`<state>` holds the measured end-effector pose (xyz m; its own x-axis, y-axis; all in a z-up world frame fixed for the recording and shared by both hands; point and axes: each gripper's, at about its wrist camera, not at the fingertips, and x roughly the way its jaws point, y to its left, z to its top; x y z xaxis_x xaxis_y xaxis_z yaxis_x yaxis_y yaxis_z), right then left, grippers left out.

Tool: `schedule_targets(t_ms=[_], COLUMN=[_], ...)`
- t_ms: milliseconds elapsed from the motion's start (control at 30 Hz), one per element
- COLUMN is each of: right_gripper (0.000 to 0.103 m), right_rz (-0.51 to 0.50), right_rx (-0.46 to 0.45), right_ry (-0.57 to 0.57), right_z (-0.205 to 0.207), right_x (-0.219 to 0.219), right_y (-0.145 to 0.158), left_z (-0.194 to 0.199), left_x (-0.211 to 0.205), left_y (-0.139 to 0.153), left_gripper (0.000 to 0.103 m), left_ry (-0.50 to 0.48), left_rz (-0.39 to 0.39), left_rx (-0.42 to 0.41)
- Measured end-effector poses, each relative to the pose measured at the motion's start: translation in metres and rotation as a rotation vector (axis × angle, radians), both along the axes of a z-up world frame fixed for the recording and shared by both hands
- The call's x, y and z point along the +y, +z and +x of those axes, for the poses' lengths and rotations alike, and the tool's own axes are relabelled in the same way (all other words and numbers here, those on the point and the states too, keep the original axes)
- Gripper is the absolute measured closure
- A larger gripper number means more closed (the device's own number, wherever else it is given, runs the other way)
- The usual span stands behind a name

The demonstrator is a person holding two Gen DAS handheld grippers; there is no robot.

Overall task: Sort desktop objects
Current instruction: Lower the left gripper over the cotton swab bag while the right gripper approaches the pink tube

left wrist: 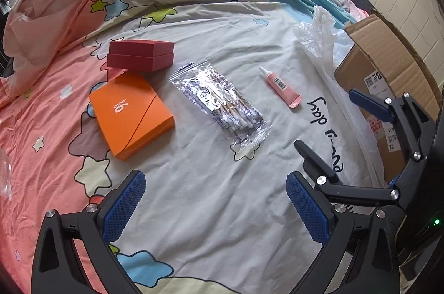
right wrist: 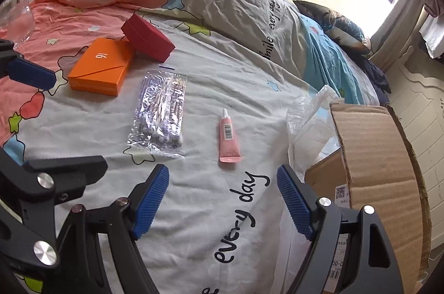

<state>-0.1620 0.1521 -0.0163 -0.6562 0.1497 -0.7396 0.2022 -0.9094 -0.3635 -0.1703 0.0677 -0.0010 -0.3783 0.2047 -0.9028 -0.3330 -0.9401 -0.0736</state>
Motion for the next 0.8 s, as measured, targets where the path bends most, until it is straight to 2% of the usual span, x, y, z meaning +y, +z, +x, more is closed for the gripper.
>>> schedule_targets(t_ms=[533, 800], right_gripper=[0.026, 0.026], right_rz=[-0.093, -0.157], right_rx=[-0.010, -0.012], right_ry=[-0.014, -0.035], right_z=[-0.020, -0.030], right_x=[0.013, 0.022], right_y=[-0.011, -0.013], left_z=[-0.030, -0.047], left_x=[0.011, 0.002], left_y=[-0.018, -0.023], left_gripper=[0.000, 0.000], left_ry=[0.005, 0.049], left_rz=[0.069, 0.144], left_rx=[-0.050, -0.097])
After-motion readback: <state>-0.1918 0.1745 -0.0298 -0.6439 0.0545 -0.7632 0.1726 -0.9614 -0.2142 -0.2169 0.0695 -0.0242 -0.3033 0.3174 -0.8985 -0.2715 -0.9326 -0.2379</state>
